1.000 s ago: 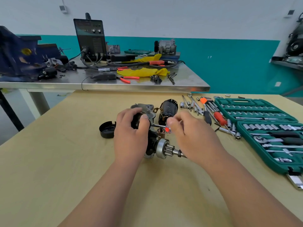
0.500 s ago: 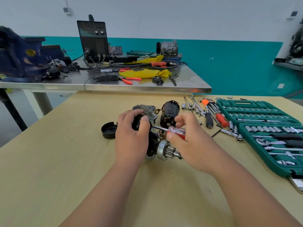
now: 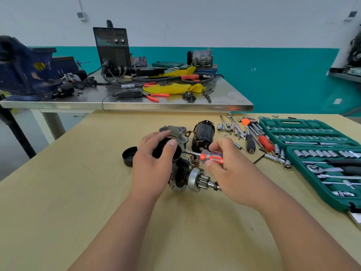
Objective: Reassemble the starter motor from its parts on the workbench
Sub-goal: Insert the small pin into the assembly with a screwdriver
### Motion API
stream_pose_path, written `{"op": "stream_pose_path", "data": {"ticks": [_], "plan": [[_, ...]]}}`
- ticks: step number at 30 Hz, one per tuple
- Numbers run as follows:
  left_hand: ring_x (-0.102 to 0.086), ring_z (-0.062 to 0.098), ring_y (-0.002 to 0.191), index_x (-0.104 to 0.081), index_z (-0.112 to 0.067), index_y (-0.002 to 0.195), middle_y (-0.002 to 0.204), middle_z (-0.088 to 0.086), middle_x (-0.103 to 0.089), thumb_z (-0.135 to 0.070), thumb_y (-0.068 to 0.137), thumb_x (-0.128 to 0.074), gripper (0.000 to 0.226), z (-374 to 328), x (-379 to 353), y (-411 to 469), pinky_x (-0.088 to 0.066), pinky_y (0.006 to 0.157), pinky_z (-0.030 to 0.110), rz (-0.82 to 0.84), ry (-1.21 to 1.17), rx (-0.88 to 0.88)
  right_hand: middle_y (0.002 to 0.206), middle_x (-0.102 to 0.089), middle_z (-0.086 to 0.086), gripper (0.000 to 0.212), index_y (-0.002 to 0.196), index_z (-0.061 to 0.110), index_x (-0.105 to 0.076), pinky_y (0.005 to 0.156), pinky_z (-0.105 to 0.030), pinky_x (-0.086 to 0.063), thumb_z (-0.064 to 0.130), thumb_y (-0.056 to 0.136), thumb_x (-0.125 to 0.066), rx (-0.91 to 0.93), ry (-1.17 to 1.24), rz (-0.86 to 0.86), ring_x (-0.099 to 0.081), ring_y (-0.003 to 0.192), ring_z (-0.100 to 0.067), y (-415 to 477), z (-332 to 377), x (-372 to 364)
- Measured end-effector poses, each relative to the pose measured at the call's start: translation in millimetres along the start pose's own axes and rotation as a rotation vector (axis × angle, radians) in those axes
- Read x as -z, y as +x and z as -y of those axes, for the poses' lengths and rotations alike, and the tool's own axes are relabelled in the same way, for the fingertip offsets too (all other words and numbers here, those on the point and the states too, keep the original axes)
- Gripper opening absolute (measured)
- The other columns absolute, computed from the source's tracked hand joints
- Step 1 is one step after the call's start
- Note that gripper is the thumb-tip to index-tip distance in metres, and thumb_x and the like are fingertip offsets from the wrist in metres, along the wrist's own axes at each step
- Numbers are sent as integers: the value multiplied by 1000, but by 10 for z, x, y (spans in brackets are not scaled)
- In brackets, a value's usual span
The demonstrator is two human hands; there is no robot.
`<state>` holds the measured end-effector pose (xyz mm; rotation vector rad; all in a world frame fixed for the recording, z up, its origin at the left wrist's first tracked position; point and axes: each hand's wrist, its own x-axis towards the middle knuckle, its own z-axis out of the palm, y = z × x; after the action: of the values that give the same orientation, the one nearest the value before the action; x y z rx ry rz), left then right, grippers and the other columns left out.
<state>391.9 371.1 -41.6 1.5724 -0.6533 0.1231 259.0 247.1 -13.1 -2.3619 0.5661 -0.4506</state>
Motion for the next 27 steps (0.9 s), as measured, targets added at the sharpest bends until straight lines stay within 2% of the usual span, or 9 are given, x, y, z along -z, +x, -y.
{"op": "stream_pose_path", "data": {"ticks": [2,7,9,13,15,19,22,24,27], "plan": [[-56,-4,113,-69,-43,106,117,-20,-62,-44,81,-58,28,-9,19,0,-48,100,33,14,-13,-1,76,-55,15,13,99,34,-45,48,-15,-37,47,97,-47,52,-71,-63,-54,63,8,20,-7,25],[-57,-4,113,-69,-50,99,113,-27,-63,-47,77,-60,24,-25,25,-7,-49,101,37,19,-12,-14,65,-56,6,60,79,24,-57,53,-32,-40,67,84,-16,2,-272,-253,-55,64,-12,33,77,-10],[-57,-5,113,-67,-52,97,113,-26,-63,-48,77,-60,22,-23,31,-5,-49,101,37,19,-3,-15,67,-54,7,52,81,25,-52,57,-33,-44,65,88,-19,1,-210,-187,-54,64,-13,9,69,-9],[-58,-4,112,-67,-53,96,114,-24,-64,-53,75,-58,23,-15,34,3,-50,99,37,11,9,-19,77,-57,9,21,104,32,-40,54,-28,-41,50,95,-46,-32,-79,14,-54,60,-7,4,-9,82],[-57,-4,112,-67,-53,97,114,-24,-63,-56,74,-57,25,-4,42,-2,-50,99,36,10,21,-24,75,-57,6,26,95,29,-48,57,-32,-45,54,96,-41,-14,-160,-13,-55,64,-10,13,-20,92],[-57,-5,112,-66,-53,98,115,-23,-62,-56,74,-56,26,6,37,3,-50,99,34,7,23,-25,55,-48,2,64,63,17,-50,60,-39,-46,67,87,-18,-29,-193,-140,-49,55,-19,32,34,-2],[-57,-5,111,-66,-51,99,115,-23,-62,-53,76,-57,24,6,26,2,-50,98,34,0,23,-19,69,-56,9,45,89,28,-52,55,-30,-45,69,88,-32,-80,-112,-69,-55,59,-7,46,5,-10],[-57,-6,110,-66,-51,98,113,-23,-62,-51,78,-58,22,4,28,-5,-51,97,34,-7,25,-17,73,-56,10,29,104,32,-42,45,-18,-39,58,91,-47,-107,2,49,-54,50,2,47,-56,36],[-56,-4,111,-66,-50,101,115,-22,-62,-57,75,-54,29,-3,24,-15,-51,97,35,-11,51,-26,67,-53,8,30,91,28,-49,48,-24,-40,56,95,-42,-56,-35,-16,-51,50,-2,44,-37,59]]}}
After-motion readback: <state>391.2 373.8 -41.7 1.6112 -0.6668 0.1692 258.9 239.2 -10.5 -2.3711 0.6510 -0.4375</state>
